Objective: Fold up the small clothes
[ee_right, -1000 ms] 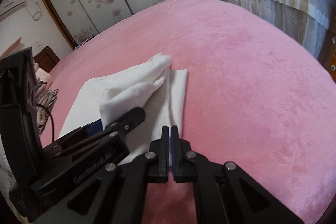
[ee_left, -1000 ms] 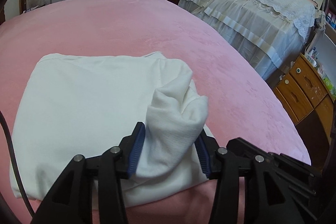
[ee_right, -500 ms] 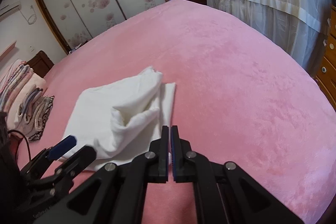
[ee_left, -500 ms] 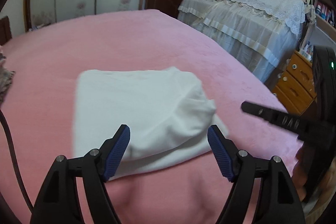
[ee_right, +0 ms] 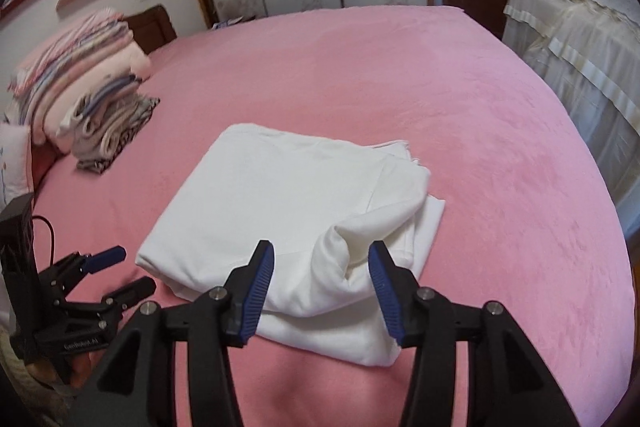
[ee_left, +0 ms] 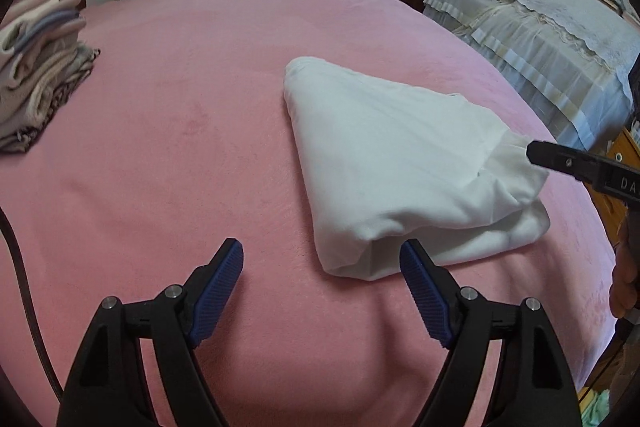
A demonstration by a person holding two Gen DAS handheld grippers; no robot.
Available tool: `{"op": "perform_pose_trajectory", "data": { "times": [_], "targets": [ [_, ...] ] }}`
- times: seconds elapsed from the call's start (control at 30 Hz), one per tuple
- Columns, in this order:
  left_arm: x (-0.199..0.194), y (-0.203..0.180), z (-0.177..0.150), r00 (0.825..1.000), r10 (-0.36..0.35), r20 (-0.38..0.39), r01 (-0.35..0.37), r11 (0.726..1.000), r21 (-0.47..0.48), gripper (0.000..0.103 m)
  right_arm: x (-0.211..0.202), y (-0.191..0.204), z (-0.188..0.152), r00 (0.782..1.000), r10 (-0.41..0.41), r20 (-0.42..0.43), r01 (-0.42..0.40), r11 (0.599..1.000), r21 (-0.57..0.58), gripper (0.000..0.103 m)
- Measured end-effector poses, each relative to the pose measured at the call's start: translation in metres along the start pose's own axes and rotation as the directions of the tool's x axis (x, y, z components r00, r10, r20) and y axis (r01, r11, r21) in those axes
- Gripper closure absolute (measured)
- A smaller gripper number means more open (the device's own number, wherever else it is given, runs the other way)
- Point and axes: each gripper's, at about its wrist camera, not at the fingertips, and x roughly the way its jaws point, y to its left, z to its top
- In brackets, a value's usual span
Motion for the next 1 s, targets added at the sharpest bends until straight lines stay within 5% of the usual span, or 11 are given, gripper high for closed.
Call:
{"op": "perform_pose_trajectory", "data": {
  "times": [0.13, 0.23, 0.33, 0.6, 1.0],
  "targets": [
    [0.015, -0.003, 0.004, 1.0, -0.012, -0.022, 0.011, 1.0, -0.023, 0.023, 0.018, -0.004, -0.001, 0.998, 0.014, -0.066, -0.015, 1.0, -0.007, 0.056],
    [0.023, -0.001, 0.004, 0.999, 0.024, -0.022, -0.025, 0.999, -0.035, 0.023, 0.022, -0.009, -0.005, 0.995, 0.039, -0.091, -0.038, 0.999, 0.012, 0.09],
    [0.026, 0.013, 0.004, 0.996, 0.085, -0.021, -0.087, 0.992, -0.092, 0.025, 0.017, -0.01, -0.011, 0.997, 0.009, -0.079, -0.008, 1.0, 0.004, 0.09],
    [0.023, 0.014, -0.004, 0.998, 0.04, -0.037, -0.046, 0.987, -0.151, 0.047, 0.015, -0.017, -0.034, 0.995, -0.034, -0.093, 0.04, 0.997, 0.062, 0.091],
    [0.031, 0.027, -0.012, 0.998, 0.013, -0.064, -0.021, 0.992, -0.127, 0.051, 0.025, -0.026, -0.057, 0.996, -0.019, -0.093, 0.032, 0.99, 0.137, 0.091]
  ]
}}
